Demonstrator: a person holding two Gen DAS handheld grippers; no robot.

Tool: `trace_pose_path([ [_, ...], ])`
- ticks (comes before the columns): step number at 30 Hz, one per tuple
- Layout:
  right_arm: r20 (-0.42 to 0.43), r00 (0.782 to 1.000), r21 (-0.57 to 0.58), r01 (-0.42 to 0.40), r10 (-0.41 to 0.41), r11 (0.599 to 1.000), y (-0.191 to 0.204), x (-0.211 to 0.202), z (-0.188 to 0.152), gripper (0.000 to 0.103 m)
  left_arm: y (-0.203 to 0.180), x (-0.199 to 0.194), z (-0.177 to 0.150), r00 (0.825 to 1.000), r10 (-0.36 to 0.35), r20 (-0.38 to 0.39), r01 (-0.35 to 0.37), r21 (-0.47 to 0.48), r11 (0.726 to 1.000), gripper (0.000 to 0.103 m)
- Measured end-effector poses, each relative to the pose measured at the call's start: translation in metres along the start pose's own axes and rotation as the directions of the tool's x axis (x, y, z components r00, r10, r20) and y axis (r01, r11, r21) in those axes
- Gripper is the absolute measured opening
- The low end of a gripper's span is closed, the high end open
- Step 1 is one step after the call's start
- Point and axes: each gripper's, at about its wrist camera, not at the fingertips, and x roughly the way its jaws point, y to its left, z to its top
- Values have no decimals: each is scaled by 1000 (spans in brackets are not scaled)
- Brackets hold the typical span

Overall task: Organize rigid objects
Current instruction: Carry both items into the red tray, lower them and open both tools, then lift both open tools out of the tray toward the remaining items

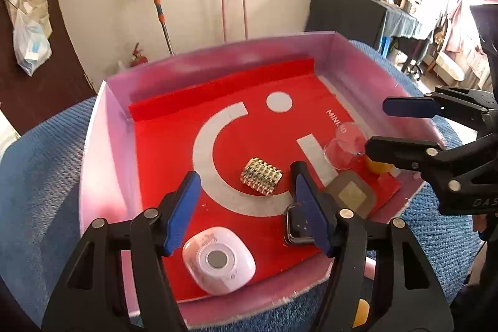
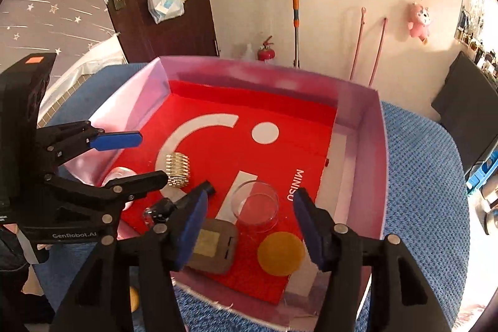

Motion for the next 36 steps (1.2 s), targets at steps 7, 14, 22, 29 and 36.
trace_pose_path([
  [7,88,996,0,-15,15,1000,8,-40,-7,76,-9,-39,-8,996,12,88,-11,-9,1000,73],
  [14,171,985,7,-24,23,1000,16,-79,-20,85,-20,-74,-17,986,29,166,-24,-33,999,82],
  [22,233,972,-3,-6,7,1000,31,-114,-39,97,-35,-111,-31,964,51,260,-45,-30,999,86],
  [29,254,967,11,1,-4,1000,39,-130,-62,103,-41,-124,-60,960,51,275,-27,-90,996,89],
  [36,217,976,32,-7,0,999,46,-123,-97,103,-45,-117,-98,973,44,227,-13,-136,991,90],
])
